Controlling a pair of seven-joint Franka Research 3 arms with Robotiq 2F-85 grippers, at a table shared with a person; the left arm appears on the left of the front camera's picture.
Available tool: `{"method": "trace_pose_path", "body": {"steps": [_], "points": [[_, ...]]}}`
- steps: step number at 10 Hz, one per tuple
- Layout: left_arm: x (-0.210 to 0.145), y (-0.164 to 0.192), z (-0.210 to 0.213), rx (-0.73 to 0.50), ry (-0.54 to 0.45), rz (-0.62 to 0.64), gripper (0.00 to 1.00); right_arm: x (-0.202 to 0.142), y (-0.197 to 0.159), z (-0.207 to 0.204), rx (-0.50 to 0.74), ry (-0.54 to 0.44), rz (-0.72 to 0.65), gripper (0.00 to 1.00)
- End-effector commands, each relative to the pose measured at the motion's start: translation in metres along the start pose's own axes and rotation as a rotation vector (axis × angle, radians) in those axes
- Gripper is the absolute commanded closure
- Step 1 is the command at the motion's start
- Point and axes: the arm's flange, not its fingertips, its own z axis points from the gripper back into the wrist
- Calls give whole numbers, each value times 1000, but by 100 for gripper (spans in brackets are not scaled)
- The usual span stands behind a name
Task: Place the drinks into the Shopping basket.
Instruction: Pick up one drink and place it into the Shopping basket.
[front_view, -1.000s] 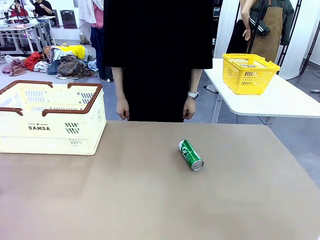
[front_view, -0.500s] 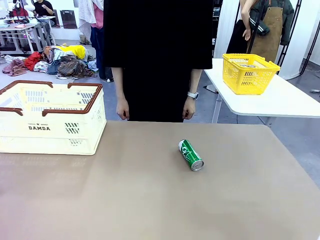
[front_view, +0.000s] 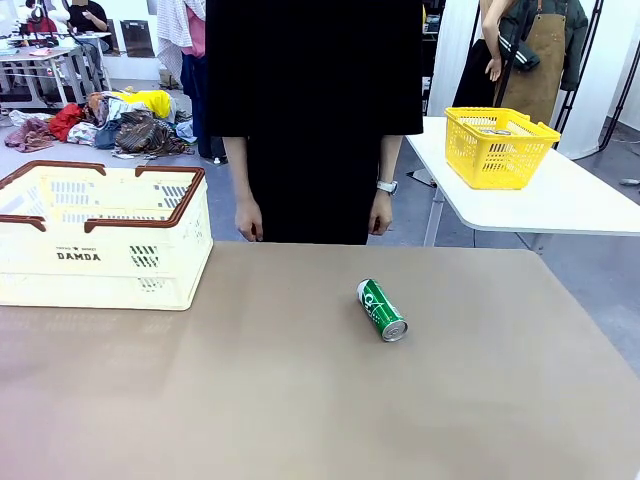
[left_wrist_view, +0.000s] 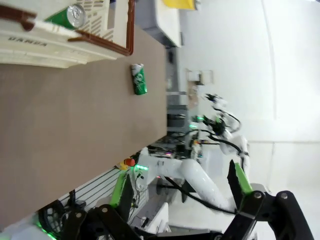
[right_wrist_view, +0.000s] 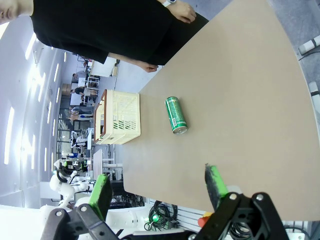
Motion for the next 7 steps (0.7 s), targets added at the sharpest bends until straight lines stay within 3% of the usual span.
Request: {"method": "trace_pose_path", "body": {"steps": [1,4,7], "points": [[18,-76,-74,196,86,31,0,2,1,1,22,-8,22,0],[37,-133,-235,537,335,-31,0,2,1,1,22,-8,22,0],[20,-142,-406,899,505,-106,0,2,1,1,22,-8,22,0]]}}
